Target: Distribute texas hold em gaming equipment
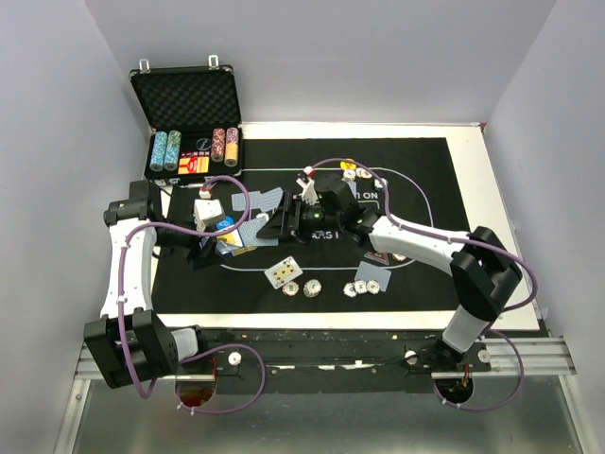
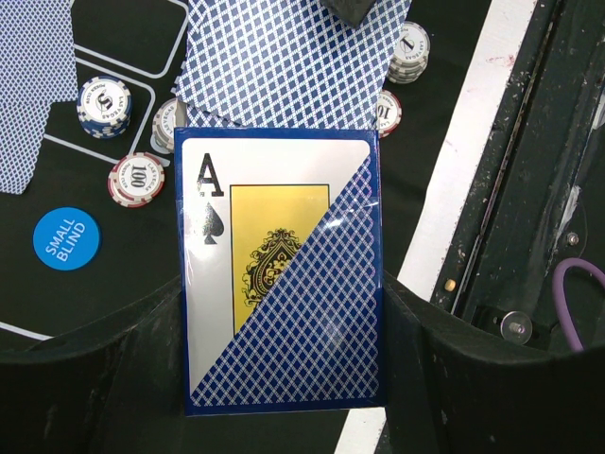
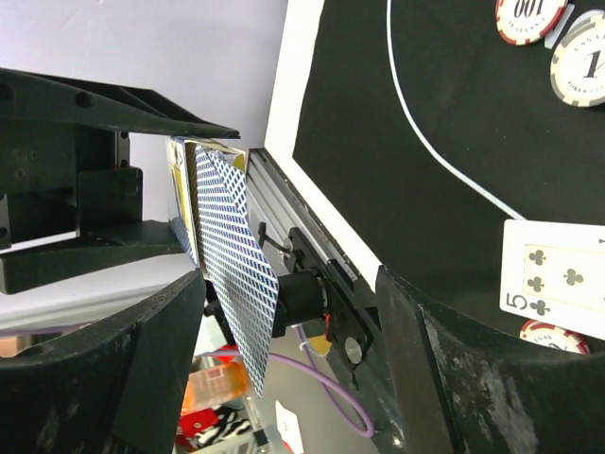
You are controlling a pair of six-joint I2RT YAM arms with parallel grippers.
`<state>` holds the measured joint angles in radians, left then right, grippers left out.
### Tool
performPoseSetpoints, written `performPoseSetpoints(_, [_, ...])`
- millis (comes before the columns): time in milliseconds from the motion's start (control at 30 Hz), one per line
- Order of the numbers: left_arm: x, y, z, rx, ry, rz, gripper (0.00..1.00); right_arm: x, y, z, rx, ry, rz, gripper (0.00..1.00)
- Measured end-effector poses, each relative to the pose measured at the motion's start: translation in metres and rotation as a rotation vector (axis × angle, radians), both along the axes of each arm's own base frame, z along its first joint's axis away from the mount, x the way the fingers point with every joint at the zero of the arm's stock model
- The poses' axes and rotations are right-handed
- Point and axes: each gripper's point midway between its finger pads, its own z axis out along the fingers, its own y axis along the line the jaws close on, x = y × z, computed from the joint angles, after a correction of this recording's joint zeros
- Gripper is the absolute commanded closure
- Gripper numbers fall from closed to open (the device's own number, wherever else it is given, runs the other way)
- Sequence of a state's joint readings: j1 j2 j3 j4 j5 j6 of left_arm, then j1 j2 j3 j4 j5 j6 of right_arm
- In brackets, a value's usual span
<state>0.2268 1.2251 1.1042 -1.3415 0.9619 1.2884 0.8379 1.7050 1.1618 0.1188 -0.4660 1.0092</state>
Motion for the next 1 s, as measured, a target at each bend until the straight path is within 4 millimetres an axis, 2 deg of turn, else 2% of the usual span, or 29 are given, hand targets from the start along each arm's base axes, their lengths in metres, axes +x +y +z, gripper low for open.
performPoseSetpoints(200, [0.000,0.000,0.000,0.000,0.000,0.000,0.88,-0.001,-0.001,-0.004,-0.004,0.025,-0.008,0.39])
performPoseSetpoints(333, [0.000,0.001,-0.001,0.004,0.001,0.000,0.88,-0.005,-0.005,-0.011,-0.014,0.054,-0.023,0.58])
performPoseSetpoints(433, [0.000,0.001,0.000,0.004,0.000,0.000,0.88,-0.008,-0.011,-0.010,-0.011,0.066,-0.037,0.63])
performPoseSetpoints(633, [0.000,0.000,0.000,0.002,0.001,0.000,0.88,-0.009,-0.012,0.003,0.014,0.066,-0.049,0.72])
performPoseSetpoints(800, [0.000,0.000,0.000,0.001,0.000,0.000,0.88,-0.011,-0.015,0.007,0.026,0.077,-0.057,0.73])
performPoseSetpoints(1000, [0.000,0.000,0.000,0.000,0.000,0.000,0.88,-0.014,-0.027,0.019,0.051,0.083,-0.079,0.74])
